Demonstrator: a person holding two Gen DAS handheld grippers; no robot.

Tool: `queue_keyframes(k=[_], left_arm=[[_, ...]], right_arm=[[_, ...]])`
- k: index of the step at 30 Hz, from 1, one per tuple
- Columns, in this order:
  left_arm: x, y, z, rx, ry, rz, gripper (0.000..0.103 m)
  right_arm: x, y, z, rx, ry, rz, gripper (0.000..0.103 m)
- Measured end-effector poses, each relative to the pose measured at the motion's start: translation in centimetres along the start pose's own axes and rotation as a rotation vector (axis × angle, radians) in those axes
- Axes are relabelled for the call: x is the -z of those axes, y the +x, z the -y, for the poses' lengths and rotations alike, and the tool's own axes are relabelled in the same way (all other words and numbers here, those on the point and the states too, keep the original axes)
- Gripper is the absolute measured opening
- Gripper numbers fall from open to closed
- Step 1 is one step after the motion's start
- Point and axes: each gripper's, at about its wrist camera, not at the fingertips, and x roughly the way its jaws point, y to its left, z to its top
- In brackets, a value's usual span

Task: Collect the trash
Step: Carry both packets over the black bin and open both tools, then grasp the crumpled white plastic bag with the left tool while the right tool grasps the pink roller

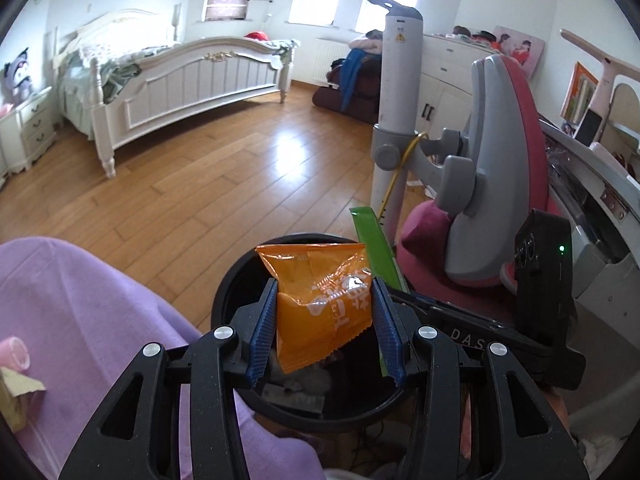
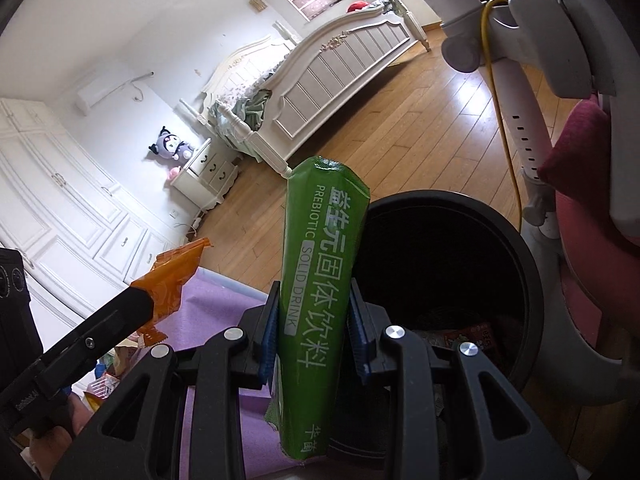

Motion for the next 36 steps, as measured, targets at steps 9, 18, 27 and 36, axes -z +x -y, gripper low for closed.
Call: queue_keyframes(k=[9, 18, 27, 36], left_arm=[[-0.4, 2.1, 0.6, -0.006, 0.019, -0.046, 0.048], [-0.7, 0.9, 1.3, -0.052, 0.046, -0.007, 0.087], [-0.4, -4.3, -0.7, -0.083, 0.009, 0.062, 0.095], [1.5, -12.1, -9.2, -0.199, -0.150, 0.143, 0.098]], right_arm=[[-0.1, 0.6, 1.5, 0.024, 0.037, -0.021, 0.035], [-0.2, -0.9, 1.6, 0.063, 0.066, 0.015, 0.076], [0.5, -0.9, -2.4, 0.025, 0.007, 0.008, 0.082], [2.2, 1.3, -10.8, -0.077, -0.157, -0.070, 0.082]])
